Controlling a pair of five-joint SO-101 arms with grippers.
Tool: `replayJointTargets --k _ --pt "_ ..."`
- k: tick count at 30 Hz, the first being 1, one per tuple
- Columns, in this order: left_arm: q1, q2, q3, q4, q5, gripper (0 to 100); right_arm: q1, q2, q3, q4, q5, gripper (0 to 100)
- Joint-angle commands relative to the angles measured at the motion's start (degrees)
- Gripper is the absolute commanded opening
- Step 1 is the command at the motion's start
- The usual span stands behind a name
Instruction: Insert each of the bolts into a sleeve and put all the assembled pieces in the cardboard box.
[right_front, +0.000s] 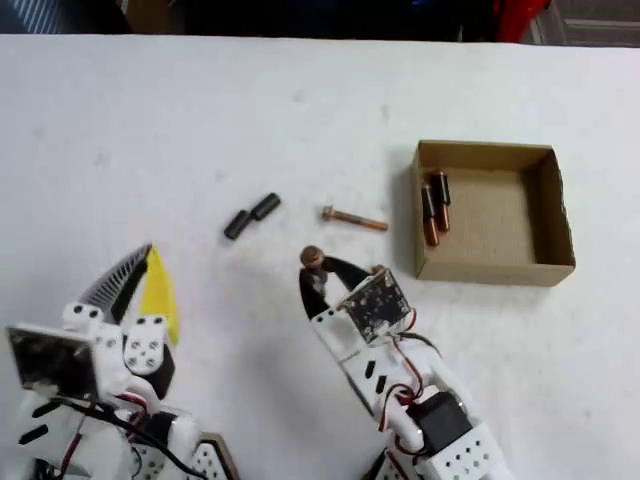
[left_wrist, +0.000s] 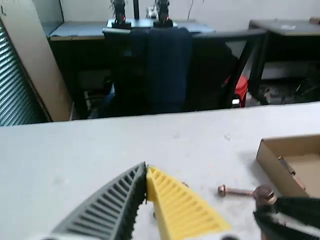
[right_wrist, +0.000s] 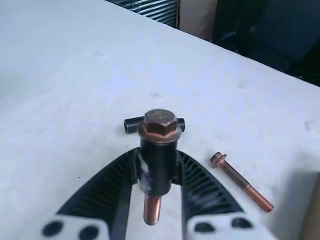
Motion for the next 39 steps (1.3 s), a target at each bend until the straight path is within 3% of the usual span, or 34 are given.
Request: replayJointTargets --k 1,6,16,20,31,39 --pt "-4.0 0.4 -2.5 6.0 -3.5 2 2.0 -0.7 -6.8 2.8 -0.1 1.7" --pt "-8.0 0.4 8.8 6.9 -3.7 2 5.2 -0.4 -13.6 9.8 3.8 1.7" --pt "-12.4 0.4 28.2 -1.0 -3.6 2 9.7 2.9 -23.9 17.7 5.5 1.7" --pt "-12.0 0.4 35.4 -4.8 -3.3 2 11.2 14.2 -31.4 19.8 5.5 1.7" --pt "-11.9 0.4 44.2 -6.5 -3.3 2 32.5 53.5 -54.1 17.5 5.6 2.0" --pt "-11.9 0.4 48.9 -6.8 -3.3 2 39.6 73.7 -63.1 12.6 10.3 2.1"
